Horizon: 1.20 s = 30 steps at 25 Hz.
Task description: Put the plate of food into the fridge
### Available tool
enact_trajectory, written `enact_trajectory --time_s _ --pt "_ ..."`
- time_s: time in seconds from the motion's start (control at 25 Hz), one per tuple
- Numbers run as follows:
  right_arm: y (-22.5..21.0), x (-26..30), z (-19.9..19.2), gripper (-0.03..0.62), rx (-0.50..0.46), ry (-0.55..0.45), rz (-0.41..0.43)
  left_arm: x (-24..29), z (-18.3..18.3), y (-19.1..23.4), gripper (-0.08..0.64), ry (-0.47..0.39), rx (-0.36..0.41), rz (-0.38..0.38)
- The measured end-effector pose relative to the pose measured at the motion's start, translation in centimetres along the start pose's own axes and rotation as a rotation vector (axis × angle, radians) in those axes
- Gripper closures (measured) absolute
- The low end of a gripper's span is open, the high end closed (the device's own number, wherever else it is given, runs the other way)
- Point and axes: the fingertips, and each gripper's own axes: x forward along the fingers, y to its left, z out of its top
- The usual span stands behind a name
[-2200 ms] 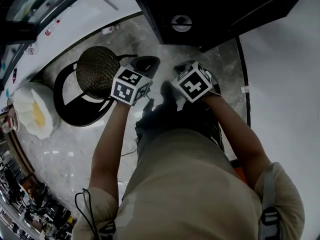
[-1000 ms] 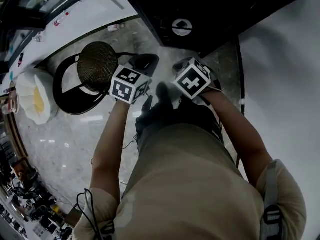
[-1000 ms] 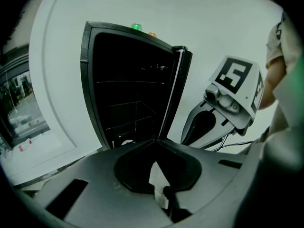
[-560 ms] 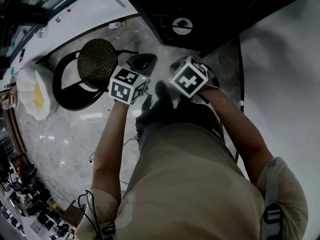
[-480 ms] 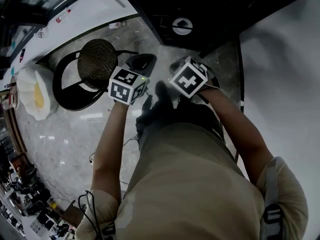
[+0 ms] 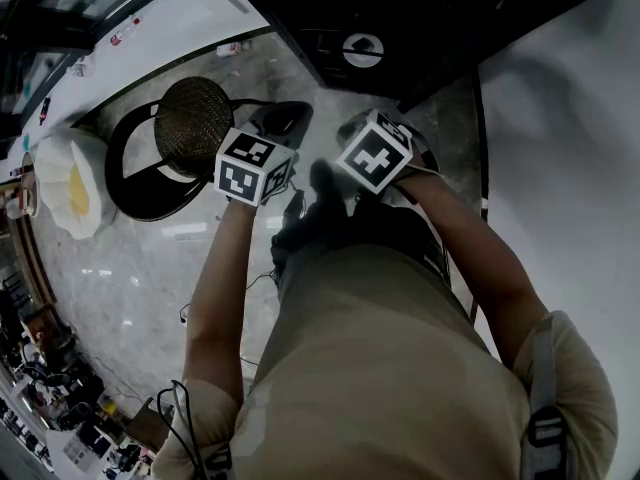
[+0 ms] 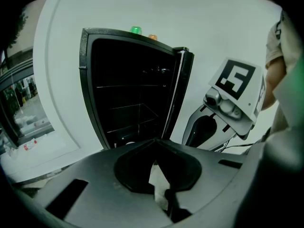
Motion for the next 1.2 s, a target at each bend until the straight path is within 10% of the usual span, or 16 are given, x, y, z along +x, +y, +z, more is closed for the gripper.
enact_trajectory --time_s 1.2 --pt "1.1 1.6 3.1 0.571 0.014 0.060 -0.085 -1.7 -2.2 3.2 0.549 -0.031 -0.002 -0.126"
